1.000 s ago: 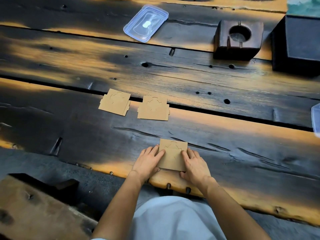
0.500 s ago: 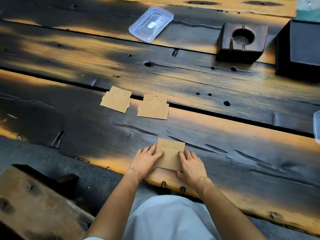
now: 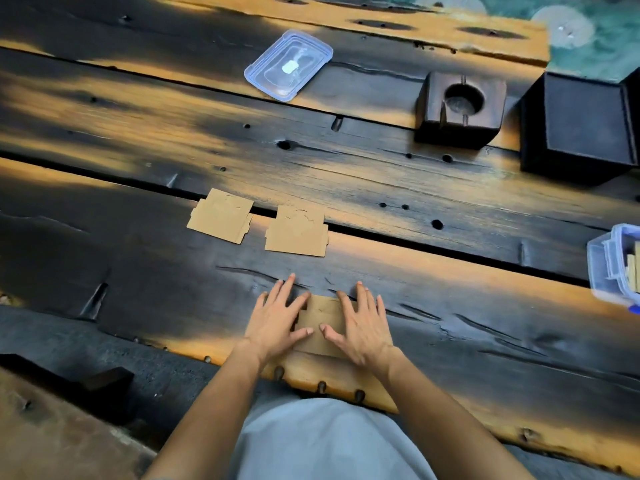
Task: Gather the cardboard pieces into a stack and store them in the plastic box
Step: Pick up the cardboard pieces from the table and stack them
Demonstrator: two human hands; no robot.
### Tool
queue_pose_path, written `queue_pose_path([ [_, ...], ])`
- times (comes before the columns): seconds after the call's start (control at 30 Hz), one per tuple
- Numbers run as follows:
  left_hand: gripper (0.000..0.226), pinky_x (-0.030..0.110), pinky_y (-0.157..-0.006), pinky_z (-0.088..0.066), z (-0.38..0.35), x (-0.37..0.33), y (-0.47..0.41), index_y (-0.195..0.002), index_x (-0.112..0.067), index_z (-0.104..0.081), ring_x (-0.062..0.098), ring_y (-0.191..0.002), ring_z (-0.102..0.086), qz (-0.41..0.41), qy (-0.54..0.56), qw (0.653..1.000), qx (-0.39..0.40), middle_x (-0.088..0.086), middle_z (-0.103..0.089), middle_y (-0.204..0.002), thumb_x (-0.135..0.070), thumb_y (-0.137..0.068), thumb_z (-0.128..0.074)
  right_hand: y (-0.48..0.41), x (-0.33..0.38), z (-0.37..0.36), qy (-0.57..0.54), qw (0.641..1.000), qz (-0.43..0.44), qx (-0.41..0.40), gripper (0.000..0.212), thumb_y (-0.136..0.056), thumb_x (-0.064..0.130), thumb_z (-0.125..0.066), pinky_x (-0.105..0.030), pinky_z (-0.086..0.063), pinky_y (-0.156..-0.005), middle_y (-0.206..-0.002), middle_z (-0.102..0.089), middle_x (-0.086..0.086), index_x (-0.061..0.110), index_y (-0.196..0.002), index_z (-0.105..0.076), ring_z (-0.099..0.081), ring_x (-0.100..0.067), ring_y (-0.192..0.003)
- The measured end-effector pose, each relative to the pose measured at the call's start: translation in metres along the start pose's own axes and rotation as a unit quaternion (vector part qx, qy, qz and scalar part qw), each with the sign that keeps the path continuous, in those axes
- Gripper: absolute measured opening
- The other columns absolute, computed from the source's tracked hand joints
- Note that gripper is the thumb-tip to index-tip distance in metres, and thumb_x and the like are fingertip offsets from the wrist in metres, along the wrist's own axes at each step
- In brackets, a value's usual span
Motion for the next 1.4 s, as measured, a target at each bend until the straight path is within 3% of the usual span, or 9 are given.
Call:
queue_pose_path([
  [0.2,0.089,0.052,-0.128,-0.015,0.033,0.046,-0.028,-0.165,-0.036,-0.009,0.032,-0.161,0.002,0.016,-0.023,0.999,0.015,0.007,0.007,-0.175,-0.066,-0.095,-0.055,-0.041,0.016,0.016,0.038,0.999,-0.012,0.034,0.089,-0.095,0.07,-0.038,-0.053,-0.001,-0.126,-0.17,0.003,-0.021,0.027,-0.163,-0.002,-0.001,-0.037,-0.157],
  [0.67,0.092,0.049,-0.124,-0.02,0.073,0.104,-0.104,-0.163,-0.034,-0.01,0.033,-0.16,0.0,-0.002,-0.049,0.998,0.034,0.008,0.002,-0.175,-0.058,-0.093,-0.064,-0.129,0.041,0.062,0.035,0.998,-0.029,0.039,0.1,-0.091,0.055,-0.063,-0.051,-0.009,-0.126,-0.169,0.007,-0.024,0.024,-0.163,-0.001,-0.001,-0.041,-0.156],
  [0.9,0.096,0.051,-0.127,-0.014,0.077,0.109,-0.134,-0.164,-0.034,-0.007,0.034,-0.161,0.004,-0.015,-0.04,0.997,0.059,0.009,0.008,-0.175,-0.054,-0.092,-0.068,-0.159,0.043,0.071,0.034,0.998,-0.024,0.055,0.109,-0.088,0.051,-0.072,-0.051,-0.008,-0.127,-0.169,0.007,-0.023,0.026,-0.163,0.002,0.003,-0.039,-0.157],
  [1.03,0.098,0.05,-0.128,-0.012,0.075,0.112,-0.147,-0.164,-0.035,-0.004,0.033,-0.161,0.003,-0.016,-0.035,0.997,0.072,0.008,0.004,-0.175,-0.051,-0.092,-0.069,-0.171,0.04,0.073,0.03,0.998,-0.003,0.057,0.107,-0.087,0.045,-0.075,-0.05,-0.008,-0.128,-0.169,0.003,-0.022,0.025,-0.162,-0.002,0.001,-0.037,-0.157],
  [1.23,0.095,0.047,-0.127,-0.012,0.071,0.115,-0.156,-0.163,-0.032,-0.011,0.031,-0.16,-0.006,-0.022,-0.021,0.997,0.076,0.009,-0.014,-0.172,-0.048,-0.092,-0.071,-0.182,0.041,0.078,0.035,0.998,0.046,0.036,0.098,-0.083,0.04,-0.077,-0.045,-0.023,-0.123,-0.161,-0.022,-0.019,0.022,-0.158,-0.018,-0.023,-0.036,-0.149],
  [1.4,0.09,0.046,-0.127,-0.016,0.072,0.117,-0.161,-0.163,-0.031,-0.015,0.034,-0.159,-0.011,-0.034,-0.029,0.996,0.078,0.01,-0.019,-0.171,-0.048,-0.093,-0.069,-0.186,0.043,0.079,0.023,0.998,0.049,0.036,0.092,-0.085,0.033,-0.077,-0.044,-0.026,-0.123,-0.161,-0.022,-0.019,0.02,-0.157,-0.022,-0.024,-0.036,-0.149],
])
Point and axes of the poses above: each hand's wrist, its own y-axis away from the middle knuckle, its own z-axis out of the back of the hand, x = y × z, the point moved 2 cm from there along -y, towards the middle knuckle
